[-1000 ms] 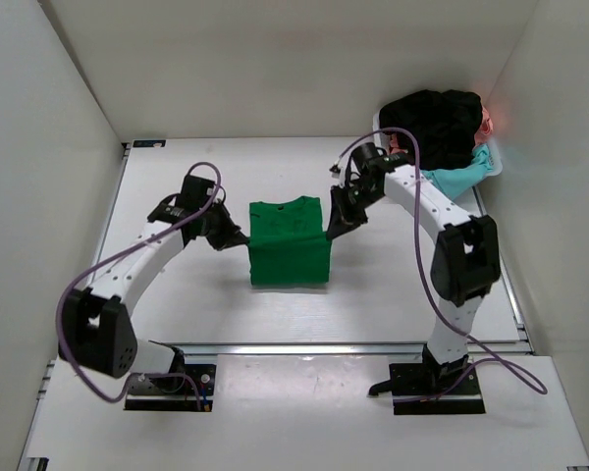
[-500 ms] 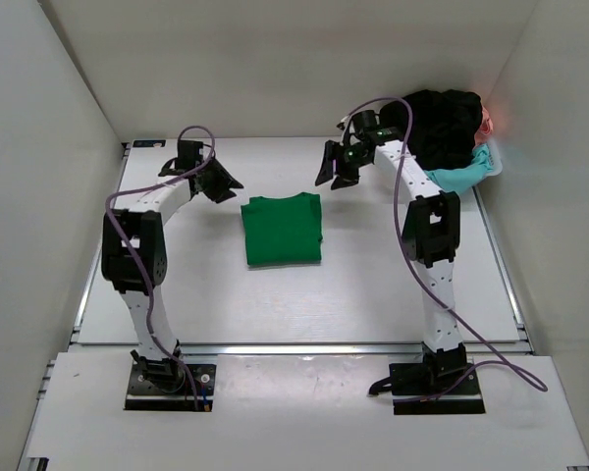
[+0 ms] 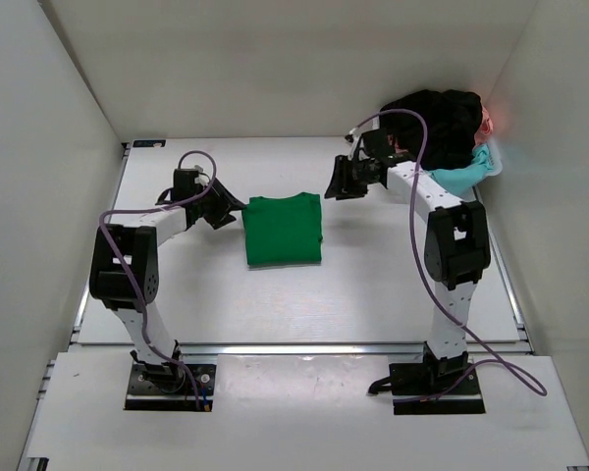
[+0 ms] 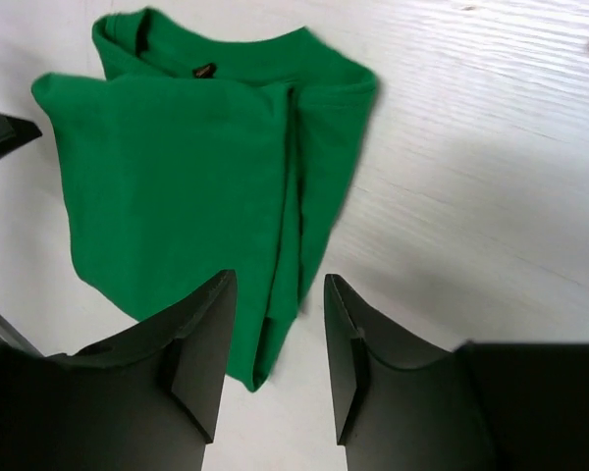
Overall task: Fold and stack the t-shirts
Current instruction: Smooth out wrinkles on the folded tshirt
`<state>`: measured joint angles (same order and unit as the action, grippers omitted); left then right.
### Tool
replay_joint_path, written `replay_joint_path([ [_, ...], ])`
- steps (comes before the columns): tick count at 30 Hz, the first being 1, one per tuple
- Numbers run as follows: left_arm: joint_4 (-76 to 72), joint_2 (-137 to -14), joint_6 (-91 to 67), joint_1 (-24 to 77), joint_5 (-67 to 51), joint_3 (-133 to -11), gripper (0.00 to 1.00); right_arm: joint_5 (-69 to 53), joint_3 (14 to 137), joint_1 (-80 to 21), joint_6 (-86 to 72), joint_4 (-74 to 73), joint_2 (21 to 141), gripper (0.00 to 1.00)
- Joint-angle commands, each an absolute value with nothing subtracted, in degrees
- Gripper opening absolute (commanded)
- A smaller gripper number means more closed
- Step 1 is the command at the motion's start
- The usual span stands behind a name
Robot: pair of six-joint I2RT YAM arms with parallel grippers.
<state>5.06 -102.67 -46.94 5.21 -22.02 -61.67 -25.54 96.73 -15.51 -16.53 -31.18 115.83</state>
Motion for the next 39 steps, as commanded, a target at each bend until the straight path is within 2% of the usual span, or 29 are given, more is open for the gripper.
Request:
replay_joint_path([
  [1, 0.53, -101.69, -46.58, 6.15, -22.07, -62.40, 0.62, -28.82, 95.10, -17.58, -13.28, -21.89, 116.79, 0.39],
  [7, -2.81, -103.09, -47.99, 5.89, -21.01, -62.49, 0.59, -30.06, 99.57, -18.98, -15.56, -16.79, 123.65, 0.39],
  [14, -3.25, -105.12, -48.87, 5.80, -19.69, -64.60, 0.54, -29.79, 110.20, -18.90, -15.82, -19.68, 133.14, 0.41],
  [20, -6.85, -108.01, -50.62, 5.18, -21.26, -65.56, 0.41, -30.76, 113.46, -18.81, -16.35, -19.69, 136.93, 0.37],
  [22, -6.94, -108.98, -50.80, 5.27, -21.97, -66.70, 0.37, -31.64, 114.17, -18.81, -16.52, -20.22, 136.76, 0.32],
  [23, -7.12, -109.42, -50.89, 5.10, -22.15, -67.23, 0.32, -32.16, 113.65, -18.63, -16.78, -20.04, 136.67, 0.28],
  [25, -7.47, -110.12, -51.24, 5.18, -22.32, -67.85, 0.24, -33.47, 112.41, -18.98, -17.40, -19.08, 135.97, 0.18],
  [26, -7.82, -110.13, -51.41, 4.92, -22.41, -67.94, 0.21, -33.66, 111.98, -18.64, -17.23, -19.07, 135.88, 0.08],
  [28, -8.09, -110.30, -51.59, 4.57, -23.11, -67.85, 0.09, -34.10, 111.19, -18.81, -17.49, -18.90, 135.18, 0.00],
  [30, -8.43, -110.04, -51.94, 4.57, -23.81, -67.94, 0.00, -34.28, 110.31, -18.81, -17.84, -19.68, 133.43, 0.00],
  [39, -11.25, -108.19, -55.45, 4.48, -27.59, -66.80, 0.00, -32.26, 97.05, -17.93, -18.54, -16.26, 119.55, 0.01],
])
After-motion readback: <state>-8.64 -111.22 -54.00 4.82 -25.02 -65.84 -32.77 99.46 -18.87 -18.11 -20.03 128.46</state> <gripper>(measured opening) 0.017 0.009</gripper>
